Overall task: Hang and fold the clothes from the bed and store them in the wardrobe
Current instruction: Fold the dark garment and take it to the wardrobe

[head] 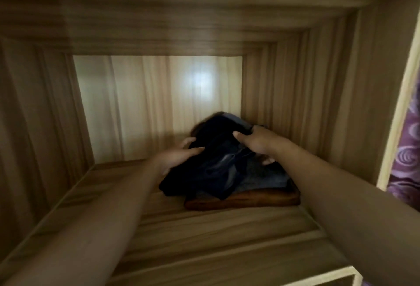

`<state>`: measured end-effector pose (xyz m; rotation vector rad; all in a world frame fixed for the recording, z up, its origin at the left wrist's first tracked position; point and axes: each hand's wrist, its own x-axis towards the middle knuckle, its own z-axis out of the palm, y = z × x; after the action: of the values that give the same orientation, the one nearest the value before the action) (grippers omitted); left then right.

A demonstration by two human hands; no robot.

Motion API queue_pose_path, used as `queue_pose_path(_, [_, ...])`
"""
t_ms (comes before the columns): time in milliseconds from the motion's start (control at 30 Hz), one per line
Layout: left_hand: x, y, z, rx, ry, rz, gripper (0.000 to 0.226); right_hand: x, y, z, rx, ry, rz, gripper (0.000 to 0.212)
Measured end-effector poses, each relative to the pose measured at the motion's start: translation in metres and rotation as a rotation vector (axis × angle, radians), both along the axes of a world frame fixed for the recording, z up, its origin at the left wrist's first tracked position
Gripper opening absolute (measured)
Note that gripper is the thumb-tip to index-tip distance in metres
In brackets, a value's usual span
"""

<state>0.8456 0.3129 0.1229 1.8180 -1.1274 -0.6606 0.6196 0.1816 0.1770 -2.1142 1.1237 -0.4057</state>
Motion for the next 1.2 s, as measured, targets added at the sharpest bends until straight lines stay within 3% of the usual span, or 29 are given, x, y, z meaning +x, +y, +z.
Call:
queue_pose_path(100, [0.008, -0.010, 0.005, -0.019, -0.041, 0.012, 0.075, 0.005, 0.001, 0.001, 0.109, -0.158, 0.037, 0.089])
queue_pose_path(233, [0.017, -0.006, 0.024, -0.006, -0.051, -0.039, 0.045, 0.024, -0.001, 0.004, 0.186, -0.404, -0.015, 0.042])
queue_pose_path(333, [0.021, 0.001, 0.039, -0.002, -0.027, -0.071, 0.035, 0.033, -0.002, 0.000, 0.165, -0.556, -0.054, 0.033])
queue_pose_path(500, [0.011, 0.005, 0.057, -0.024, 0.083, -0.121, 0.034, 0.032, -0.010, 0.023, -0.044, -0.583, -0.027, 0.035])
queue_pose_path(600, [-0.005, -0.001, 0.063, -0.167, 0.272, -0.111, 0.032, 0.026, -0.030, 0.055, -0.210, -0.491, 0.001, 0.037])
queue_pose_path(667, [-0.015, -0.008, 0.058, -0.211, 0.347, -0.097, 0.034, 0.024, -0.045, 0.066, -0.277, -0.316, 0.006, 0.044])
queue_pose_path(800, [-0.028, -0.010, 0.041, -0.010, 0.245, -0.111, 0.030, 0.038, -0.044, 0.055, -0.424, 0.289, 0.058, 0.041])
queue_pose_path(900, [-0.024, -0.011, 0.040, -0.034, 0.245, -0.068, 0.029, 0.043, -0.038, 0.043, -0.523, 0.515, 0.114, 0.042])
queue_pose_path(1000, [-0.024, -0.017, 0.041, -0.095, 0.282, -0.015, 0.031, 0.040, -0.033, 0.049, -0.340, 0.590, 0.159, 0.066])
queue_pose_path(1133, [-0.033, -0.017, 0.038, -0.079, 0.418, -0.026, 0.028, 0.022, -0.018, 0.068, 0.008, 0.513, 0.188, 0.087])
queue_pose_path(1200, [-0.037, -0.017, 0.036, -0.141, 0.460, 0.032, 0.036, 0.011, -0.019, 0.067, 0.046, 0.503, 0.139, 0.102])
